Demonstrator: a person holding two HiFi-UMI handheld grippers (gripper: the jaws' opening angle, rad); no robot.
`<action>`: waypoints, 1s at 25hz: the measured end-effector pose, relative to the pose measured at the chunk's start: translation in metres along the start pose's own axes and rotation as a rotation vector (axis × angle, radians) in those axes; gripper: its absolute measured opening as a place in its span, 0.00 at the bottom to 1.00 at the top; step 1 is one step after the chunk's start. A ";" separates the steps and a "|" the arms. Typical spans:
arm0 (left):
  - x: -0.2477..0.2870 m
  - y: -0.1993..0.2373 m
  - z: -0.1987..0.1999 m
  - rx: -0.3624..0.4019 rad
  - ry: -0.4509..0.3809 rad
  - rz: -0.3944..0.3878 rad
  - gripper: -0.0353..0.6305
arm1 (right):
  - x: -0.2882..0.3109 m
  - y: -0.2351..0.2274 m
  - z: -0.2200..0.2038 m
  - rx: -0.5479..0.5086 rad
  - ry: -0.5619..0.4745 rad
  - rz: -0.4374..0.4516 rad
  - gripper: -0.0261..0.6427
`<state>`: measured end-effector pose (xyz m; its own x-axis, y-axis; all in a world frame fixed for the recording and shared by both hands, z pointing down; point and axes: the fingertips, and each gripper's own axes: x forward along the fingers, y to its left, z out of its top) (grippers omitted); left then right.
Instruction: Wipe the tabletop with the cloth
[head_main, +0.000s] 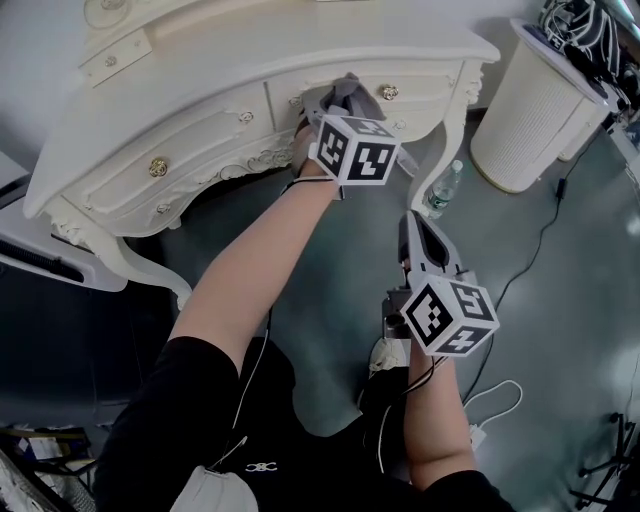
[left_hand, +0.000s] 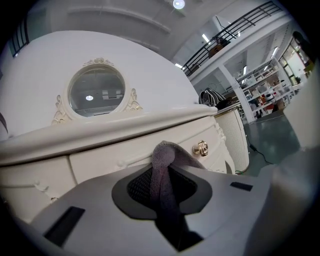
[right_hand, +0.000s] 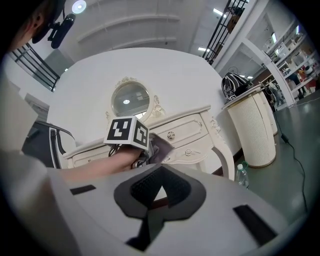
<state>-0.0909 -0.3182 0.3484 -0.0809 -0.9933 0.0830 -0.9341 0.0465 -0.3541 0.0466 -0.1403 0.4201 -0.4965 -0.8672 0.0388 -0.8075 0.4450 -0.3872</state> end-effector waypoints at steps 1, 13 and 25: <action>-0.003 0.006 -0.003 -0.001 0.002 0.010 0.15 | 0.000 0.001 -0.001 0.008 0.000 -0.002 0.04; -0.048 0.078 -0.042 0.007 0.038 0.104 0.15 | 0.036 0.072 -0.041 -0.098 0.100 0.123 0.04; -0.099 0.166 -0.075 -0.080 0.063 0.218 0.15 | 0.047 0.105 -0.069 -0.138 0.146 0.174 0.04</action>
<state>-0.2640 -0.2039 0.3510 -0.3028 -0.9503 0.0721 -0.9166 0.2697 -0.2952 -0.0835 -0.1192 0.4448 -0.6644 -0.7379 0.1189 -0.7367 0.6196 -0.2709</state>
